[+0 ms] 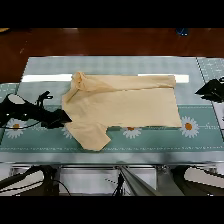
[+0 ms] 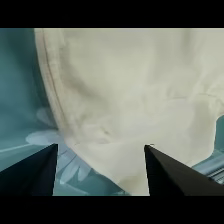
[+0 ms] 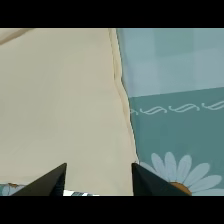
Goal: Fold the shirts.
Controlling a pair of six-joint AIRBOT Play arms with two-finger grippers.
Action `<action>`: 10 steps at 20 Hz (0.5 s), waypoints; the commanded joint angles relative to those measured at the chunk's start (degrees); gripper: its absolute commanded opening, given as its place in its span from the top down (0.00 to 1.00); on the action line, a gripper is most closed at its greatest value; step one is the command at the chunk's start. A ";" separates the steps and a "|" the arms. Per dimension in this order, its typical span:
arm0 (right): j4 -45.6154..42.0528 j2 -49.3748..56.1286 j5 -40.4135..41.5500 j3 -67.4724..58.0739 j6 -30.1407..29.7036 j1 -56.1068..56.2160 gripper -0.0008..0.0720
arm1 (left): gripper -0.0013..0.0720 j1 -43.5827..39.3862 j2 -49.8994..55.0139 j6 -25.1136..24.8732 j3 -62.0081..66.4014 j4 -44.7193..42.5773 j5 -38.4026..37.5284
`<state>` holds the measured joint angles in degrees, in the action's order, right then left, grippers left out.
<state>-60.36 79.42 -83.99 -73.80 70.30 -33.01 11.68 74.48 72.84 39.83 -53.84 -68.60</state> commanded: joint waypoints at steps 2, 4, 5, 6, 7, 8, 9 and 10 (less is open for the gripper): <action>0.35 -0.07 -0.52 0.24 -0.11 -0.09 0.31 | 0.15 -1.90 4.66 -1.36 -0.57 7.61 4.04; 0.28 -0.07 -0.94 0.24 -0.11 -0.11 0.31 | 0.23 -4.11 7.37 -2.34 -0.52 8.00 3.96; 0.24 -0.07 -1.07 0.24 -0.09 -0.15 0.31 | 0.48 -4.55 8.22 -2.32 -0.50 8.02 3.80; 0.07 -0.07 -1.20 0.24 -0.11 -0.15 0.31 | 0.81 -4.59 8.63 -2.32 -0.52 8.02 3.43; -0.46 -0.07 -1.70 0.24 -0.11 -0.15 0.31 | 0.95 -4.28 8.52 -2.34 -0.48 8.00 3.45; -2.58 -0.07 -1.99 0.24 -0.11 -0.15 0.31 | 0.95 -3.82 8.46 -2.34 -0.26 8.02 3.43; -5.95 -0.07 -2.16 0.26 -0.07 -0.24 0.31 | 0.95 -3.30 8.35 -2.34 -0.09 8.07 3.19; -8.85 -0.07 -2.05 0.57 0.87 -0.70 0.31 | 0.95 -2.80 8.35 -2.36 0.13 8.04 2.51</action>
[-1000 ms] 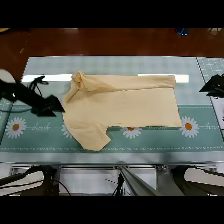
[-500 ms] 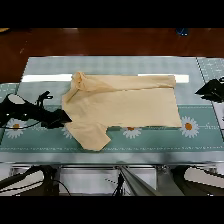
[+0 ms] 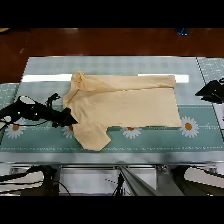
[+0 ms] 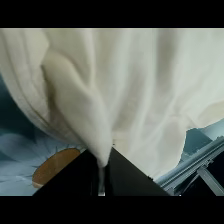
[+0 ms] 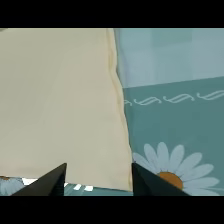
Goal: Fold the shirts.
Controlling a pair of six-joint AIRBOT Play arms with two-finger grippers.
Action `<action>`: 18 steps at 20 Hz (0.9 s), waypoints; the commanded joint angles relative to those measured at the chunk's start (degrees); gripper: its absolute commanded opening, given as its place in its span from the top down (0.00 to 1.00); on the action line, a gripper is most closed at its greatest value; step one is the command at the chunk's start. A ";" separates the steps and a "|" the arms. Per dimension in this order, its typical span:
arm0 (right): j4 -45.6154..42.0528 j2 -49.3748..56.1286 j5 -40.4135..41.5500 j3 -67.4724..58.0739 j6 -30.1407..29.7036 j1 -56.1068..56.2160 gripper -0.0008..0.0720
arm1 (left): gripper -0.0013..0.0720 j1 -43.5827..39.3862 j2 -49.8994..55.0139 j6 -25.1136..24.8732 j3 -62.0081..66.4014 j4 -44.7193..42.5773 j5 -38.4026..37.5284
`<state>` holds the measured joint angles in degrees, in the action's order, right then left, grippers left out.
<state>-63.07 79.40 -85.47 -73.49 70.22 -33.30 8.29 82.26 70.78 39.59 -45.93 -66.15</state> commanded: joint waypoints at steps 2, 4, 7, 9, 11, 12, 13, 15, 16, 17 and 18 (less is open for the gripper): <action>-5.68 -0.04 -0.48 3.10 2.05 -3.28 0.30 | 0.95 1.38 0.42 -1.03 0.52 0.15 -1.01; -3.89 -0.04 -0.44 8.48 2.12 -5.57 0.17 | 0.95 1.44 0.24 -1.38 0.55 0.15 -0.96; -0.98 -0.02 2.14 16.13 0.81 -5.44 0.17 | 0.95 1.44 0.22 -1.40 0.81 0.15 -0.96; 1.01 -0.02 3.98 20.06 0.00 -5.05 0.17 | 0.95 1.44 0.20 -1.38 0.81 0.15 -0.98; 2.19 -0.02 5.64 22.97 -0.09 -5.05 0.18 | 0.95 1.44 0.20 -1.40 0.81 0.15 -0.98; 2.60 -0.02 6.32 24.15 -0.09 -5.05 0.18 | 0.95 1.44 0.20 -1.44 0.81 0.15 -0.96; 3.10 -0.02 6.99 25.27 -0.07 -5.05 0.19 | 0.95 1.44 0.20 -2.03 0.81 0.31 -0.98; 4.85 -0.02 8.02 27.17 -0.72 -5.03 0.26 | 0.95 1.44 0.22 -2.95 0.81 2.01 -0.98; 6.19 -0.02 8.52 27.98 -1.38 -5.03 0.26 | 0.95 1.44 0.22 -3.78 0.81 3.17 -0.96; 7.13 -0.02 9.01 28.57 -1.55 -5.03 0.26 | 0.95 1.44 0.22 -4.74 0.81 4.63 -0.98; 7.08 -0.02 9.31 28.89 -1.49 -4.83 0.26 | 0.95 1.44 0.22 -5.40 0.81 5.79 -0.96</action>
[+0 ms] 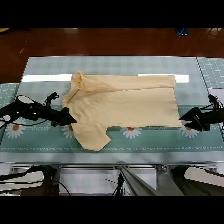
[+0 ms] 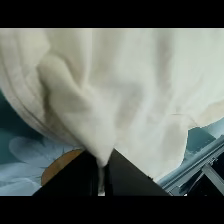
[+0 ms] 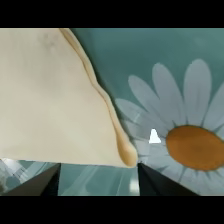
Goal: Fold the shirts.
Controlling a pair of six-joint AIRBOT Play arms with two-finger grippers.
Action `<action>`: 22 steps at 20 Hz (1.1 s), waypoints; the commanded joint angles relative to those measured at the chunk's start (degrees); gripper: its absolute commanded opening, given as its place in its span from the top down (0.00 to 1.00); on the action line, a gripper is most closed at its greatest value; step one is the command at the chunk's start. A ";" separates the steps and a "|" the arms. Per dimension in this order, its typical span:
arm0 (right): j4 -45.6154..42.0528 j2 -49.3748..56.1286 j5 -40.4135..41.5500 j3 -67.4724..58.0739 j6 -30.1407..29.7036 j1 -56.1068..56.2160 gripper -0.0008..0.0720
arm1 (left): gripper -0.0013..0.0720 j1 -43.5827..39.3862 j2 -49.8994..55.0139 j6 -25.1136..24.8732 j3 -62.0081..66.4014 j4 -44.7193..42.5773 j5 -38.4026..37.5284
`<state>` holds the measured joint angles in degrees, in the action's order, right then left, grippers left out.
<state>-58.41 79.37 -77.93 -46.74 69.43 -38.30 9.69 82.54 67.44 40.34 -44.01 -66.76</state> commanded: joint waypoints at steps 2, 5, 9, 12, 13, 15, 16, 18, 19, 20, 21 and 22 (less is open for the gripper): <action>0.17 0.13 2.51 2.25 0.35 2.64 0.26 | 0.95 0.04 -0.07 -2.95 0.07 5.53 -0.31; -2.32 0.22 7.26 2.23 2.27 10.16 0.29 | 0.95 0.04 -0.09 -2.95 0.07 5.53 -0.33; -1.81 0.15 8.83 0.81 3.34 14.25 0.96 | 0.95 0.04 -0.17 -4.42 0.76 5.53 -1.09; -1.77 -1.70 0.70 -5.81 0.04 14.08 0.96 | 0.95 0.04 -3.74 -4.85 6.05 5.55 -4.07; -1.09 -3.50 -1.16 -9.35 -0.52 14.08 0.96 | 0.95 0.04 -6.25 -4.83 8.98 5.68 -4.81; 2.16 -8.24 -1.11 -16.81 -0.57 14.08 0.96 | 0.95 0.04 -12.85 -4.42 17.14 5.81 -4.87; 5.16 -11.21 0.22 -21.14 -0.52 14.08 0.96 | 0.95 0.04 -16.50 -3.65 22.32 6.08 -4.72; 11.93 -17.42 4.79 -29.49 -0.50 14.08 0.96 | 0.95 0.04 -22.97 -1.44 33.27 6.14 -3.32; 14.34 -20.70 8.26 -33.77 -0.24 14.08 0.96 | 0.95 0.04 -26.27 -0.66 39.36 6.12 -1.40; 15.26 -23.85 11.67 -37.94 0.35 14.08 0.96 | 0.95 0.04 -29.22 -0.70 45.20 6.12 1.18; 14.95 -26.49 14.84 -41.51 1.64 14.08 0.96 | 0.95 0.04 -31.69 -0.70 50.01 6.10 4.15; 14.01 -29.00 17.92 -44.96 3.21 14.08 0.96 | 0.95 0.04 -33.92 -0.68 54.51 6.10 7.39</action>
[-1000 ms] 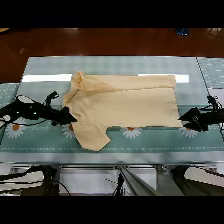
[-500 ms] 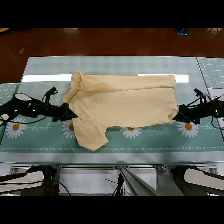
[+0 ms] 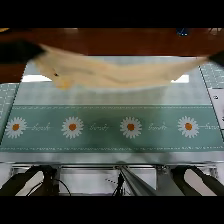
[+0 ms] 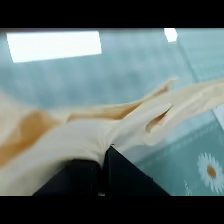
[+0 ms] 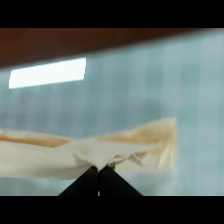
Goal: Fold the shirts.
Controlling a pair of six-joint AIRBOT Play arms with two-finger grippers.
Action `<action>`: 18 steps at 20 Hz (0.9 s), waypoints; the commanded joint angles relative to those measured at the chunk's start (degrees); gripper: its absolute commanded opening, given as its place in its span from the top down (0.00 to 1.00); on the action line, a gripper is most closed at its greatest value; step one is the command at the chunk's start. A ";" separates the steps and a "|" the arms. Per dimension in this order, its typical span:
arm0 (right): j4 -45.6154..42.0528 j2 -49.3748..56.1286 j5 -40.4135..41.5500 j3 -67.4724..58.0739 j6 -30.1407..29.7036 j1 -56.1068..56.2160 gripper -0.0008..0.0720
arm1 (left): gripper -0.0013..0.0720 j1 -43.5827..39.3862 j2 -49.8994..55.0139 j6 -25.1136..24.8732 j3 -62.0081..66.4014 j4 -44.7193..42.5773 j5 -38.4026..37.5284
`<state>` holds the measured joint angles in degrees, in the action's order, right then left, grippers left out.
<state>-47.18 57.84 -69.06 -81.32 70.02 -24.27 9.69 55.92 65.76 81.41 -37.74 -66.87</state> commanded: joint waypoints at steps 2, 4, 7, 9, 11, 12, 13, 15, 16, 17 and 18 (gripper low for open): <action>0.48 -11.13 11.89 -15.67 6.10 0.04 0.96 | 0.95 0.04 -10.56 1.33 20.24 -0.26 10.62; -2.36 -13.70 11.65 -19.67 8.76 0.04 0.96 | 0.95 0.04 -12.92 6.01 24.48 -2.40 10.75; -6.58 -16.70 10.80 -23.96 11.67 0.04 0.96 | 0.95 0.04 -17.49 9.35 25.68 -5.81 10.21; -9.20 -17.92 8.09 -26.16 13.99 0.04 0.96 | 0.95 0.04 -20.20 13.22 25.68 -8.61 6.64; -10.49 -19.17 4.74 -26.82 14.49 0.04 0.96 | 0.95 0.04 -22.10 17.66 25.68 -12.48 0.35; -11.08 -19.52 2.25 -26.82 14.51 0.04 0.96 | 0.95 0.04 -22.60 19.58 25.68 -14.29 -3.15; -12.39 -19.56 -1.68 -26.82 14.47 0.04 0.97 | 0.95 0.04 -22.86 21.24 25.68 -15.50 -6.82; -18.12 -18.67 -11.67 -26.82 14.19 0.09 0.97 | 0.95 0.04 -22.51 23.76 25.64 -15.91 -15.19; -21.22 -17.75 -16.63 -26.82 13.22 0.11 0.97 | 0.95 0.04 -21.88 24.85 25.62 -15.91 -18.95; -23.61 -16.59 -20.06 -26.82 12.59 0.11 0.97 | 0.95 0.04 -20.87 25.73 25.62 -15.93 -22.49; -24.92 -15.08 -22.25 -26.82 12.17 0.26 0.97 | 0.95 0.04 -19.28 26.14 25.59 -16.09 -26.05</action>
<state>-65.06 40.69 -79.92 -107.85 83.37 -24.12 9.69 34.96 88.03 106.91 -52.10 -80.66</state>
